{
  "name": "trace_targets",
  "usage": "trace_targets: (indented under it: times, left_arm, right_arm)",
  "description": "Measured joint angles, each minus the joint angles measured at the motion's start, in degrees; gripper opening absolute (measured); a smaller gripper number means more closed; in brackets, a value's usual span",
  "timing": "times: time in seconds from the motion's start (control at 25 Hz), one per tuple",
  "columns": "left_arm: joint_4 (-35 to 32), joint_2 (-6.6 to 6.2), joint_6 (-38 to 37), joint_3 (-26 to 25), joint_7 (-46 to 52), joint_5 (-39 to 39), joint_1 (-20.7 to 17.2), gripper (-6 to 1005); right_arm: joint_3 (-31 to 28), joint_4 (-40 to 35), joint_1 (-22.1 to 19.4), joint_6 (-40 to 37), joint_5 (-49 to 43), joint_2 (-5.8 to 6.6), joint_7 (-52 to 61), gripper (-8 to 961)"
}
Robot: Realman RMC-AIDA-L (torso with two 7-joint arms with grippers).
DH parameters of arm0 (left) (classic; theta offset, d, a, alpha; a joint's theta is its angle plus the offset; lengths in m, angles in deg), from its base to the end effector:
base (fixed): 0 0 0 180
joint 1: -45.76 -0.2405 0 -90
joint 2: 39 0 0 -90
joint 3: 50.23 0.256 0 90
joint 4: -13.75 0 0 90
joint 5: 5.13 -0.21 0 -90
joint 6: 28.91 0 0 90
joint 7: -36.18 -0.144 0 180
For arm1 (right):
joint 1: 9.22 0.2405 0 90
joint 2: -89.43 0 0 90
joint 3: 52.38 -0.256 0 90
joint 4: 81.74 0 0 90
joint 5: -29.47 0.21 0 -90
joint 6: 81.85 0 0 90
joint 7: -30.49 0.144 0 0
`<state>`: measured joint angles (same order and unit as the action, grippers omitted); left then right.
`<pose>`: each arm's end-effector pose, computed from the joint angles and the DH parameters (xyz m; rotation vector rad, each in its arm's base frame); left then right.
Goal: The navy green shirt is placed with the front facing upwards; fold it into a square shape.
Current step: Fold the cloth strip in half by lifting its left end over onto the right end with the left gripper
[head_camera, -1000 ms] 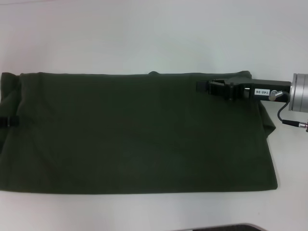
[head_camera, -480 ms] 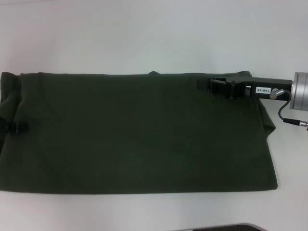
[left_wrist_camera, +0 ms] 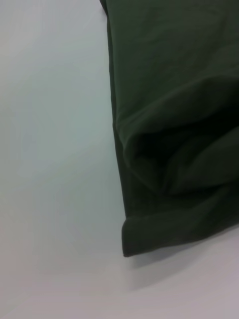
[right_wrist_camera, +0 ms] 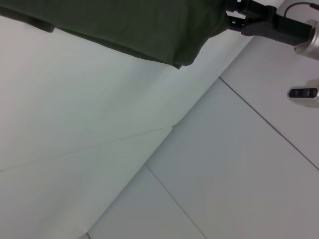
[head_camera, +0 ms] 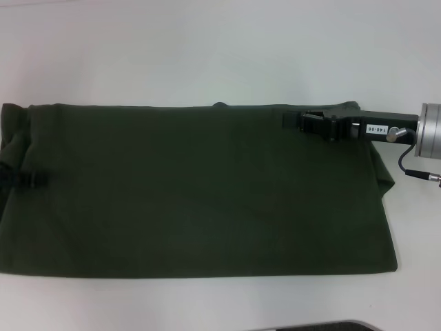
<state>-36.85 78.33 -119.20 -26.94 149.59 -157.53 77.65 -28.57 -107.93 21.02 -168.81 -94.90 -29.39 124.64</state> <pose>-0.3371 0.3195 0.0591 -2.3969 -1.4277 -0.0711 0.2982 0.3104 -0.0177 -2.4854 1.3211 0.8273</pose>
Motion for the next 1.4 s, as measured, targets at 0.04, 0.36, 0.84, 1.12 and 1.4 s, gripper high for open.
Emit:
trace_targets:
  times: [0.04,0.36,0.84,1.12,1.4]
  left_arm:
    - [0.0,0.01,0.0,0.0,0.0,0.0,0.0,891]
    - [0.2,0.09,-1.0,0.2,-0.2,0.0,0.2,890]
    - [0.3,1.25,-2.1,1.4,-1.0,0.3,1.4,888]
    - [0.3,1.82,-2.2,3.6,-1.0,0.8,1.6,887]
    - [0.7,1.93,-1.4,4.2,-1.0,0.9,2.0,887]
  right_arm:
    - [0.0,0.0,0.0,0.0,0.0,0.0,0.0,77]
    - [-0.1,0.0,0.0,0.2,0.0,0.06,0.1,78]
    - [-0.2,-0.2,0.1,0.3,0.0,0.09,-0.1,79]
    - [-0.6,-0.3,0.1,0.4,0.0,0.09,0.0,79]
    - [-0.9,-0.2,0.2,0.7,0.0,0.09,-0.1,80]
